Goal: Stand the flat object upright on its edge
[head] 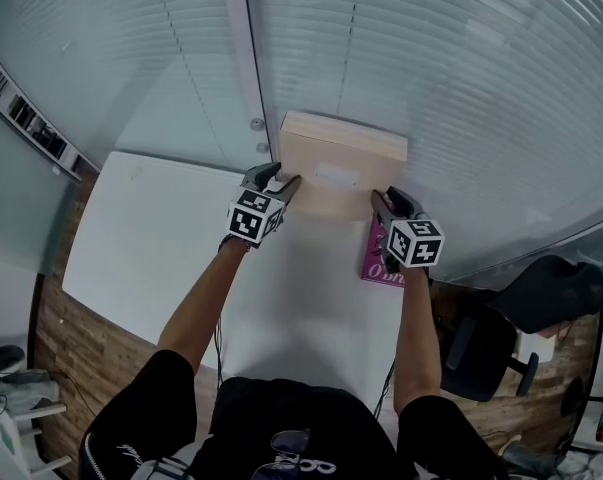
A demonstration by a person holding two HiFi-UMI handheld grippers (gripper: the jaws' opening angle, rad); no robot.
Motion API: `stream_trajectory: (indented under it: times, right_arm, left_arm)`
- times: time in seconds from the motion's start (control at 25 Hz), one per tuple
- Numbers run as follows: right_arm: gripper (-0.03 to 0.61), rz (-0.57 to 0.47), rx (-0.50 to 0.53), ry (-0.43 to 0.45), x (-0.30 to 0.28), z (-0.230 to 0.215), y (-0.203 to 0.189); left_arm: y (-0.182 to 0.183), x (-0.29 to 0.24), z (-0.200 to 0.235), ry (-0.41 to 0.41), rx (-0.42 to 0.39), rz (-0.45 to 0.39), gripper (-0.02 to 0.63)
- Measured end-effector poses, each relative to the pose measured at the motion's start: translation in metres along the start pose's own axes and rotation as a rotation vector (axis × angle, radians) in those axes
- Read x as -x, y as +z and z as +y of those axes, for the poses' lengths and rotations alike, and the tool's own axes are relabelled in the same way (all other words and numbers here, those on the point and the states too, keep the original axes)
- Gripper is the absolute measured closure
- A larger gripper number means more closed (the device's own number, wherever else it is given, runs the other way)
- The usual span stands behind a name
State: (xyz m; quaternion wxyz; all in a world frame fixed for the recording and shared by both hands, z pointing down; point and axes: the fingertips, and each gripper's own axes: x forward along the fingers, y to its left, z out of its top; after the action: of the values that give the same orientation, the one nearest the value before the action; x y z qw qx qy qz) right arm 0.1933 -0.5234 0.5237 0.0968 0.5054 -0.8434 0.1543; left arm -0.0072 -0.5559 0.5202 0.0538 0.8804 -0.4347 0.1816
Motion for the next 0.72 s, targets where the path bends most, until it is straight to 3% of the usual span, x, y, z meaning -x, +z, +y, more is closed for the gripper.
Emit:
stream_trajectory:
  times: [0.72]
  right_arm:
    - [0.417, 0.016, -0.012, -0.025, -0.015, -0.024, -0.009]
  left_arm:
    - [-0.009, -0.031, 0.001, 0.015, -0.010, 0.017, 0.396]
